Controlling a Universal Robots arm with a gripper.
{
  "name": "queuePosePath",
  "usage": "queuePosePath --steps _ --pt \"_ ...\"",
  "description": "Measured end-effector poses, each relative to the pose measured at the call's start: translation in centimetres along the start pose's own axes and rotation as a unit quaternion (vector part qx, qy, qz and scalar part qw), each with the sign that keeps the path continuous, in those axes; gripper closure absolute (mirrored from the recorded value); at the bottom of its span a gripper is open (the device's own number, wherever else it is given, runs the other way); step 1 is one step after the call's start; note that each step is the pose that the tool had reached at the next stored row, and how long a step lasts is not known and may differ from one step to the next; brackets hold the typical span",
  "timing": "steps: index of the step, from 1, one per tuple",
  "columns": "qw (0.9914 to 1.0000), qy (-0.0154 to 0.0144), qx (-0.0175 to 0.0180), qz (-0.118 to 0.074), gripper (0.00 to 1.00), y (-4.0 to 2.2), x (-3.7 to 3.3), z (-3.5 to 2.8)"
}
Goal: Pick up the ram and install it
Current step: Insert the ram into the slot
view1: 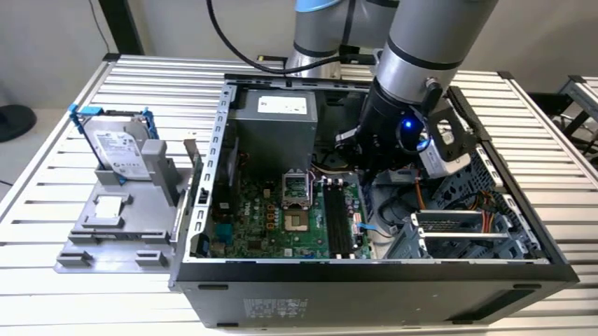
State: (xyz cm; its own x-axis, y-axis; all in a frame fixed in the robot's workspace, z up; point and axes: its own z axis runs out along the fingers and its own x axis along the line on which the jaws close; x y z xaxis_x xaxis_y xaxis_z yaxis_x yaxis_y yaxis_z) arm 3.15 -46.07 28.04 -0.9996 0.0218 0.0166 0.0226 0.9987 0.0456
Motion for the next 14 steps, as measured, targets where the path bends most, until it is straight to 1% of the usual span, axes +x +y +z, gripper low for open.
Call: queuePosePath --steps 3,7,11,14 --pt "1.0 0.0009 0.0003 0.0 1.0 -0.22 0.15 0.42" --pt "1.0 0.0013 0.0002 0.0 1.0 -0.9 0.33 1.09" --pt "1.0 0.0012 0.0004 0.003 1.0 -1.01 0.67 1.81" --pt "0.99998 0.001 0.001 0.006 1.0 -1.04 0.81 2.37"
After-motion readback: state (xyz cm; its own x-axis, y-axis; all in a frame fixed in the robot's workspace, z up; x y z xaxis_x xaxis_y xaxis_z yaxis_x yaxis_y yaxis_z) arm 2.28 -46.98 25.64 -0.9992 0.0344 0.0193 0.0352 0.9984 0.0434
